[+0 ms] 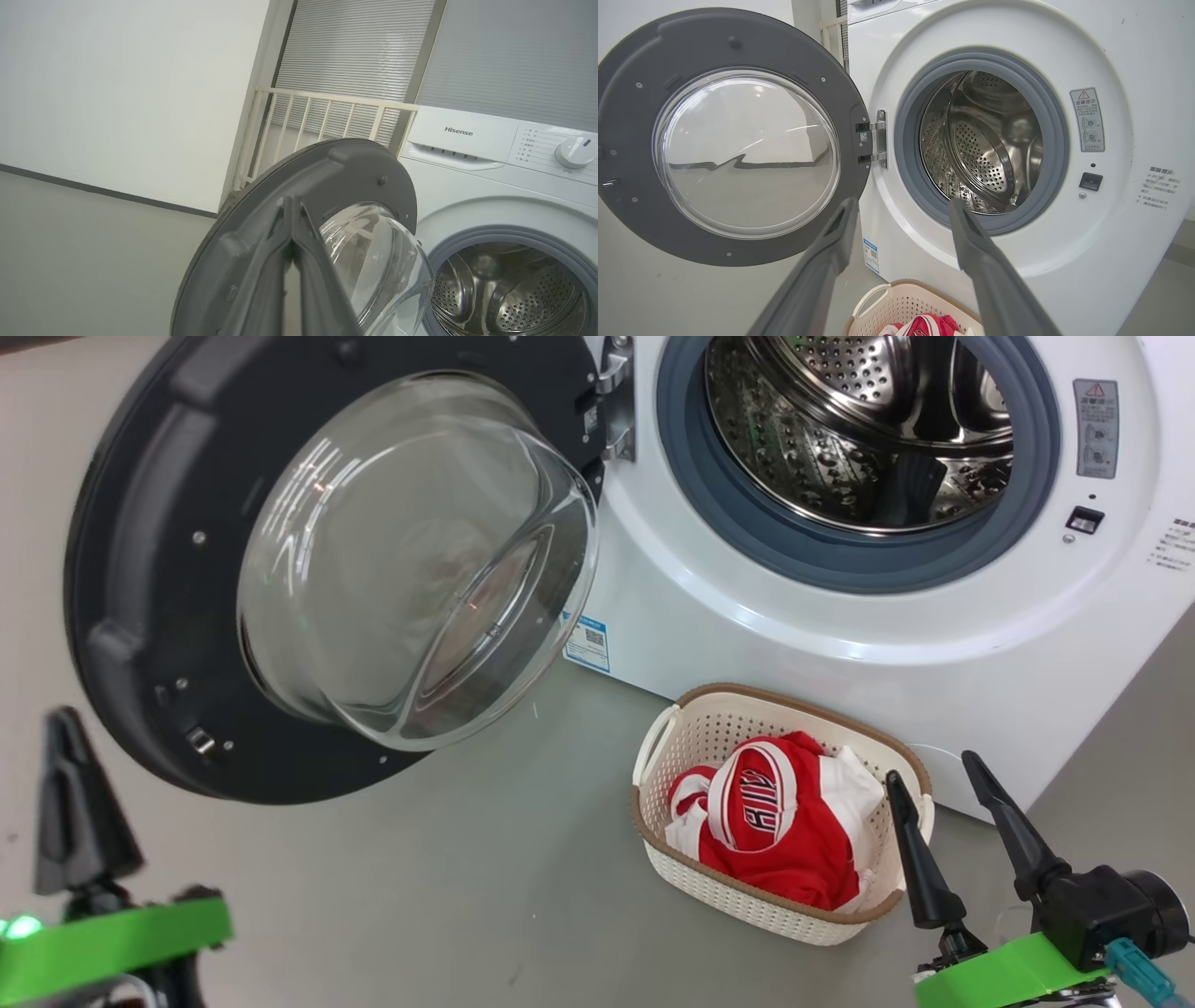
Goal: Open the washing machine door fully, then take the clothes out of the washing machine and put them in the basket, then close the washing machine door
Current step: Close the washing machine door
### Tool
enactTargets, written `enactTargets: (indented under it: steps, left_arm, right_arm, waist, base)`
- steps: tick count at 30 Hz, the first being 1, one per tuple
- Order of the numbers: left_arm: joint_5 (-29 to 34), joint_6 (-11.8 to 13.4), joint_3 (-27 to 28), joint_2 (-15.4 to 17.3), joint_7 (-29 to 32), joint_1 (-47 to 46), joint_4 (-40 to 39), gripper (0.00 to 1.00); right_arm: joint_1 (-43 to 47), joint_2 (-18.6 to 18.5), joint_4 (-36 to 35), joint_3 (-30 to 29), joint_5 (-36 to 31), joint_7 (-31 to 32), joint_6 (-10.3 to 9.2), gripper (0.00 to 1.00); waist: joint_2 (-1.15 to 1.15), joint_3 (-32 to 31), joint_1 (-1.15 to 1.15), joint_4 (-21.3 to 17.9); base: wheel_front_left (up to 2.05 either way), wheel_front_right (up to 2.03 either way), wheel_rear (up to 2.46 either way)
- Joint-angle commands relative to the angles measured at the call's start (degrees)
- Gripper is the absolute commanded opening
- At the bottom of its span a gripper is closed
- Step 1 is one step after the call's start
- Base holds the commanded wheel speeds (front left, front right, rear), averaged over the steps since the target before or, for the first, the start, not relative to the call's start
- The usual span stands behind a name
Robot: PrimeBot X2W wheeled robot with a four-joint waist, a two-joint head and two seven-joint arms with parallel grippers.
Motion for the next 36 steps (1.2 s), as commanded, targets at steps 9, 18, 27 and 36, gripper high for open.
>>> enactTargets:
  steps: [9,18,27,36]
  left_arm:
    - [-12.67,-5.24,10.15,1.17,-0.36,-11.35,5.62,0.0]
    - [-26.54,-5.75,19.19,3.14,2.6,-21.4,14.77,0.0]
    - [-35.29,-3.33,24.54,8.24,10.05,-28.87,25.2,0.0]
    - [-40.18,-0.78,25.49,15.51,21.21,-34.72,35.36,0.0]
  right_arm:
    - [-1.37,-0.67,-2.74,1.76,-2.26,1.2,0.34,1.0]
    - [-1.4,-0.67,-4.14,2.25,-3.55,2.74,0.34,1.0]
    - [-1.33,-0.67,-5.57,2.84,-4.38,3.96,0.34,1.0]
    - [-1.56,-0.67,-6.54,2.91,-4.89,4.69,0.34,1.0]
  waist:
    - [0.0,1.18,0.0,-2.71]
    - [0.0,2.24,0.0,-5.41]
    - [0.0,3.61,0.0,-7.98]
    - [0.0,5.23,0.0,-9.1]
  base:
    - [0.0,0.0,0.0]
    - [0.0,0.0,0.0]
    - [0.0,0.0,0.0]
    - [0.0,0.0,0.0]
